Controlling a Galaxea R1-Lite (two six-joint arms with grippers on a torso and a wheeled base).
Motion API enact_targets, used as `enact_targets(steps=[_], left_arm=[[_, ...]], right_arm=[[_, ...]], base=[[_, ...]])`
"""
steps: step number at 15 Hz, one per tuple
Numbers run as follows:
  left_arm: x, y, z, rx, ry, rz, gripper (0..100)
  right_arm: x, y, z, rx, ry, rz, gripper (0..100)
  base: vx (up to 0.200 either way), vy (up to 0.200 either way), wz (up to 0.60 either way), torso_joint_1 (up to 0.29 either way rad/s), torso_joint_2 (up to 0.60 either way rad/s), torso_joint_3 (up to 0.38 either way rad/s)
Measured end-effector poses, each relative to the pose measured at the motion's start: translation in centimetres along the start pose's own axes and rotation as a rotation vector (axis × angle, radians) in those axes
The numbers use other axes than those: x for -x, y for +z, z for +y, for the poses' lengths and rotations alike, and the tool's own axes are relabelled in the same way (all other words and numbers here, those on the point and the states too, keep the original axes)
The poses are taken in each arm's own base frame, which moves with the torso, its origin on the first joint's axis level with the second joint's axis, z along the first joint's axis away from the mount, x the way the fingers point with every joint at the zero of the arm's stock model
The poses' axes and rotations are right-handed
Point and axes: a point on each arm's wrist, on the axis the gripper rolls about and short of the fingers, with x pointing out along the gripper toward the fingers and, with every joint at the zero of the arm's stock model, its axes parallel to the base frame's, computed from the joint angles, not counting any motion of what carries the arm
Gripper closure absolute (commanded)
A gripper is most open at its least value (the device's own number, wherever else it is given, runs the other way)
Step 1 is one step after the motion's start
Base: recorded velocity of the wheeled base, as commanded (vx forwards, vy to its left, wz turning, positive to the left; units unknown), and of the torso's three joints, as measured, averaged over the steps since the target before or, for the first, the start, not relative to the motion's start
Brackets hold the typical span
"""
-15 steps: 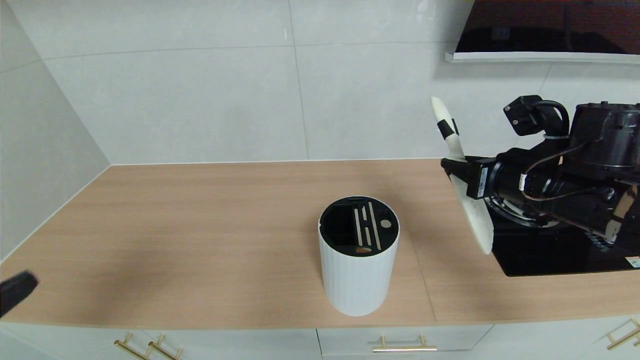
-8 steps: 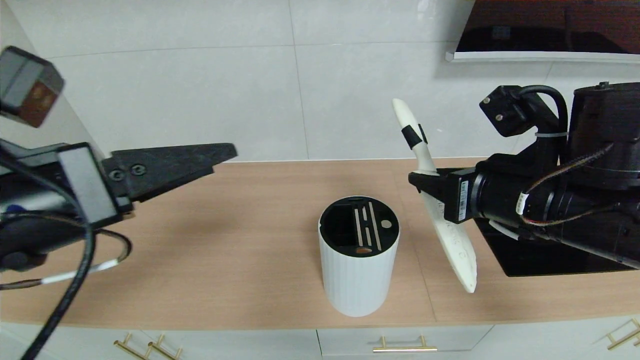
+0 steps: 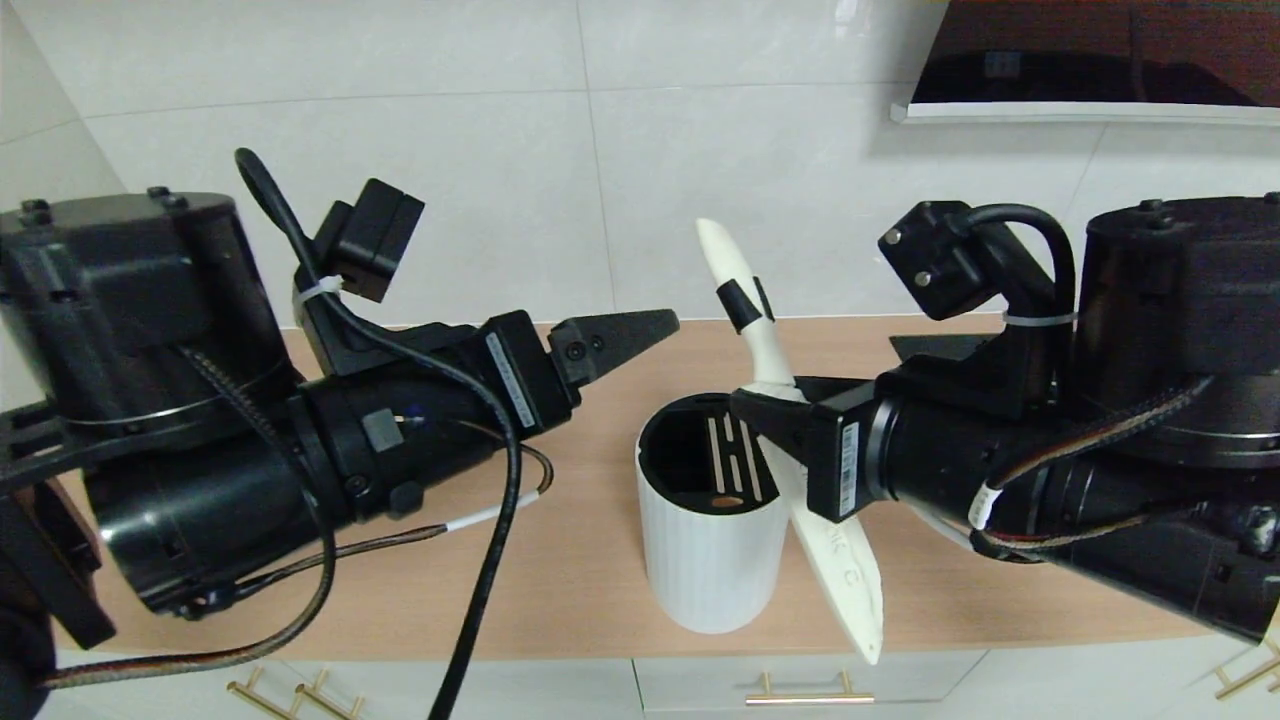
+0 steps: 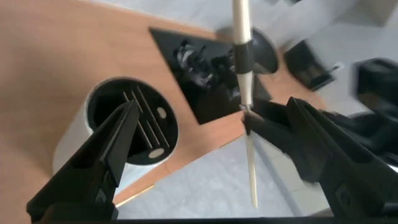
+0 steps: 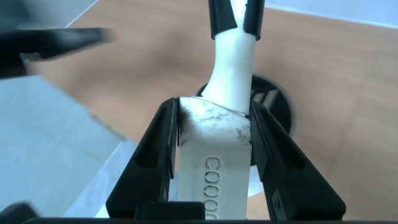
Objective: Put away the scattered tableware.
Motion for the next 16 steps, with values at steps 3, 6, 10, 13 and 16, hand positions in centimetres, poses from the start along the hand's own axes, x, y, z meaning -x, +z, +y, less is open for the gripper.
enact_targets(steps=[3,6,10,13,16], left_arm=[[-0.8,-0.8,-0.4,-0.002,-0.023,0.015,0],[-1.1,-1.1,-0.6,-0.003,-0.042,0.013,0],[-1.4,-1.5,-0.4,-0.001,-0.034,0.024,0],[-1.6,-1.6,-0.3,-0.002,-0.022,0.022,0],[-1.7,-1.7,-0.3,-0.002,-0.02,0.025,100]], right_arm=[[-0.4,-0.9,1.2,0.011,0.033,0.032,100],[-0.5,-1.5,2.8,-0.018,0.084,0.054,100],[-0.6,-1.9,3.8,-0.022,0.112,0.067,100],[-0.7,-2.2,4.2,-0.031,0.122,0.079,100],[-0.8,-2.2,4.3,-0.035,0.128,0.07,100]], base=[[0.0,0.0,0.0,0.0,0.0,0.0],[0.0,0.0,0.0,0.0,0.0,0.0],[0.0,0.0,0.0,0.0,0.0,0.0],[0.0,0.0,0.0,0.0,0.0,0.0],[0.0,0.0,0.0,0.0,0.0,0.0]])
